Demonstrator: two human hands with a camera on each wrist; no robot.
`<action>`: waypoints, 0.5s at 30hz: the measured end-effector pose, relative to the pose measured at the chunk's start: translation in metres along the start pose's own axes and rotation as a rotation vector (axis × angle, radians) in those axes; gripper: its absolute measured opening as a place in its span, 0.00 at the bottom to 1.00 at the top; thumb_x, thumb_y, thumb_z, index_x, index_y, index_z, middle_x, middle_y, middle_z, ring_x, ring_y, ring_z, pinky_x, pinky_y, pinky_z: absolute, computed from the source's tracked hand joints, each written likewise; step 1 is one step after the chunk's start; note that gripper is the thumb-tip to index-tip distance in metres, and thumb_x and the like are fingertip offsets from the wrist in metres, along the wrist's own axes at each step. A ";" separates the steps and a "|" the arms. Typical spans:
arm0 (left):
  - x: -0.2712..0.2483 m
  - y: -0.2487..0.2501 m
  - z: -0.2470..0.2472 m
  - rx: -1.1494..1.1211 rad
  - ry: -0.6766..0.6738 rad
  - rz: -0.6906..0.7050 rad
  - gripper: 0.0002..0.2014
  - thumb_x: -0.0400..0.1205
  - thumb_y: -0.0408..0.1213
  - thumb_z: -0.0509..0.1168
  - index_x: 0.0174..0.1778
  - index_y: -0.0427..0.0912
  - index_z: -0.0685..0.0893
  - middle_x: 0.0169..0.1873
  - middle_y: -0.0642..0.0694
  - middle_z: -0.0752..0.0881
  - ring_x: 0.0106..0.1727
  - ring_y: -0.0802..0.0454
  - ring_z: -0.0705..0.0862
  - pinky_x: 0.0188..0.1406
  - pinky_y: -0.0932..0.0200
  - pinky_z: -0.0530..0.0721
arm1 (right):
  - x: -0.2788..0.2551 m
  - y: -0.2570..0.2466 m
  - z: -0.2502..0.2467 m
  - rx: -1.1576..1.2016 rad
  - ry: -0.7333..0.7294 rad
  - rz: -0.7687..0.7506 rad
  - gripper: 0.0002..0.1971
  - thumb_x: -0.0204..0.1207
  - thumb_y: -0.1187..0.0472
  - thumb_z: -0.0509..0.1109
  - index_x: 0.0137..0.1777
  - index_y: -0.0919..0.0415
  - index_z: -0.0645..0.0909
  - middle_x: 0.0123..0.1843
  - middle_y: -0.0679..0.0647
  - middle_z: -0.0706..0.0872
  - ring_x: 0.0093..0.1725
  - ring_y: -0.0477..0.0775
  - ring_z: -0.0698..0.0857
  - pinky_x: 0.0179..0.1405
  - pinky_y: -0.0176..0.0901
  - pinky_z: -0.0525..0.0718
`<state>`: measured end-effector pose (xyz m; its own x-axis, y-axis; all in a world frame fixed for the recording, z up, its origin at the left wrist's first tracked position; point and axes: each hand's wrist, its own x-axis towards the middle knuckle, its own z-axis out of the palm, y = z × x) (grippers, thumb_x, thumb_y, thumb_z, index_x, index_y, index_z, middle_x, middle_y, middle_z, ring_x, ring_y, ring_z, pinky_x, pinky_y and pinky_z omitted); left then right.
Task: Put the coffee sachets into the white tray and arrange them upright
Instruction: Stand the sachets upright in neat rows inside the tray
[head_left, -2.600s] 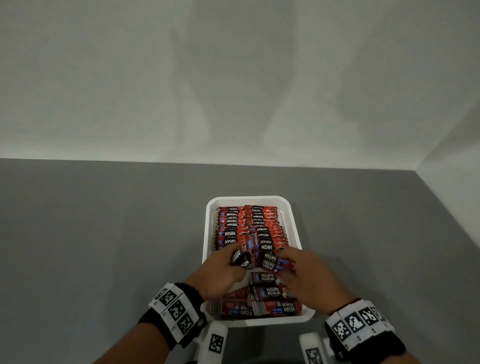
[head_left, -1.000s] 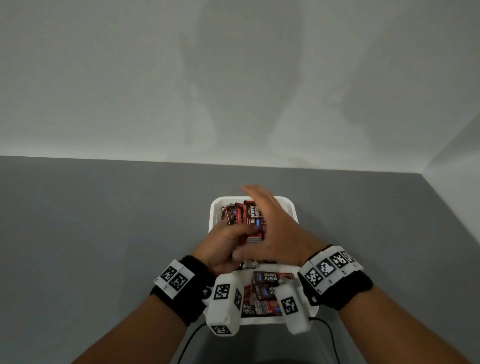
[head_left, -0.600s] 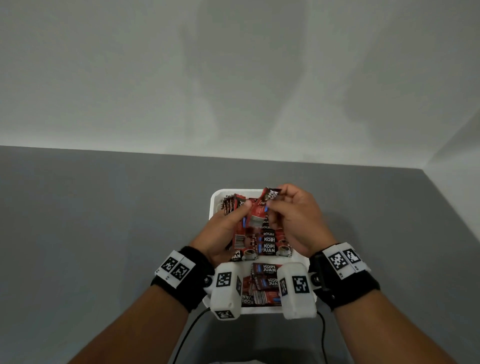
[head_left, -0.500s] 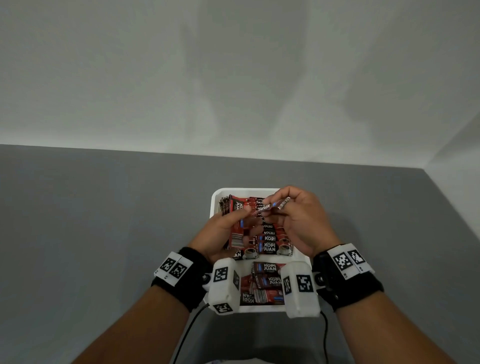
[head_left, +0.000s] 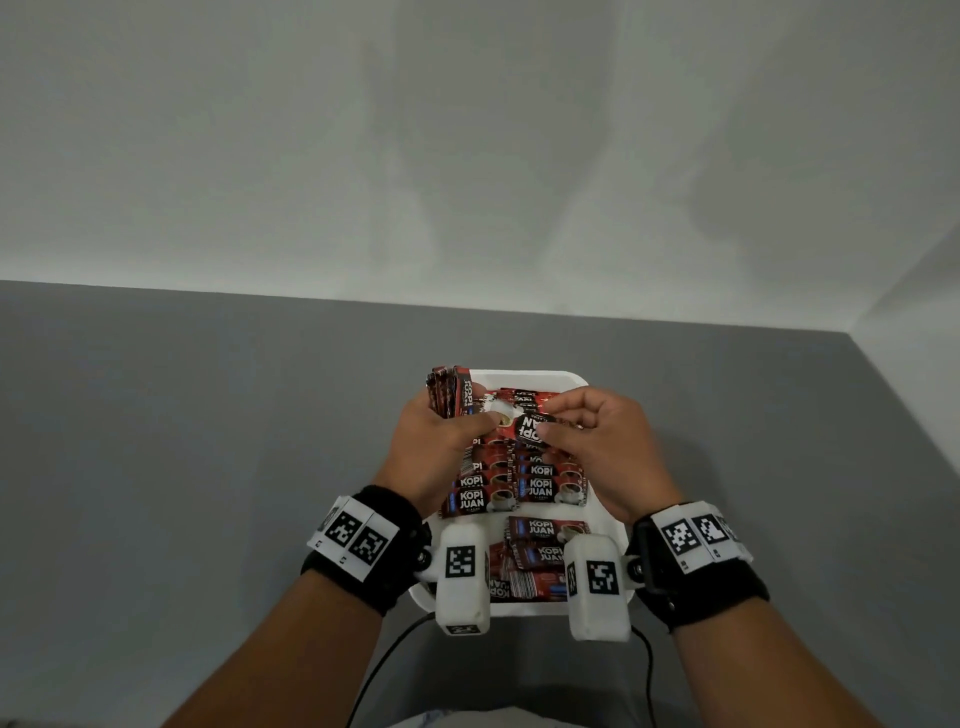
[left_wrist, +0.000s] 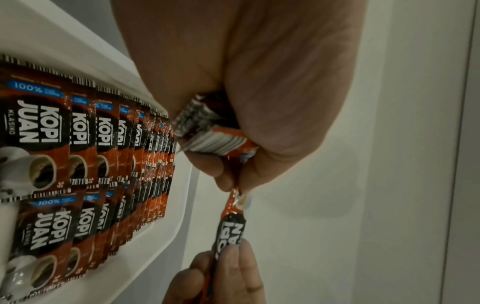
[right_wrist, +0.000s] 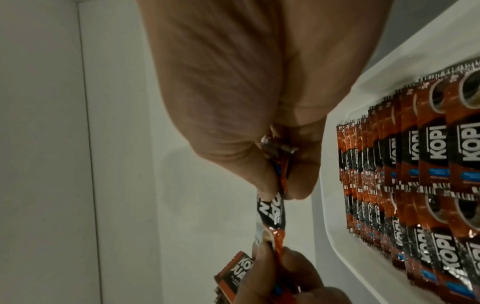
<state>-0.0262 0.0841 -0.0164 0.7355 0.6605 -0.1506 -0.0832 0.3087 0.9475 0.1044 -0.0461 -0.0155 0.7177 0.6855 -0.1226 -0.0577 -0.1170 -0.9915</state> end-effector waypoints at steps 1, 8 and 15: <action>0.000 -0.001 -0.001 0.004 0.011 0.004 0.10 0.78 0.18 0.70 0.46 0.38 0.86 0.39 0.40 0.92 0.40 0.42 0.92 0.37 0.51 0.89 | -0.001 -0.001 0.000 0.006 0.008 0.005 0.10 0.73 0.77 0.78 0.49 0.65 0.86 0.40 0.56 0.93 0.38 0.54 0.92 0.34 0.43 0.90; 0.001 -0.014 0.007 0.045 0.073 0.031 0.08 0.81 0.28 0.71 0.54 0.36 0.90 0.49 0.31 0.92 0.53 0.21 0.88 0.53 0.22 0.86 | -0.006 -0.001 0.019 0.573 0.079 0.153 0.12 0.82 0.65 0.72 0.64 0.66 0.81 0.55 0.65 0.92 0.49 0.58 0.92 0.47 0.49 0.90; -0.010 -0.019 0.019 -0.009 -0.076 -0.099 0.09 0.80 0.22 0.69 0.54 0.30 0.87 0.44 0.35 0.91 0.41 0.41 0.91 0.37 0.49 0.90 | 0.005 -0.019 0.030 0.571 0.103 0.221 0.09 0.83 0.76 0.61 0.57 0.64 0.75 0.34 0.59 0.83 0.30 0.53 0.85 0.28 0.48 0.86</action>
<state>-0.0187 0.0586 -0.0274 0.7893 0.5729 -0.2210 -0.0135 0.3761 0.9265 0.0879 -0.0191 0.0015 0.7076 0.6130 -0.3514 -0.5546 0.1736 -0.8138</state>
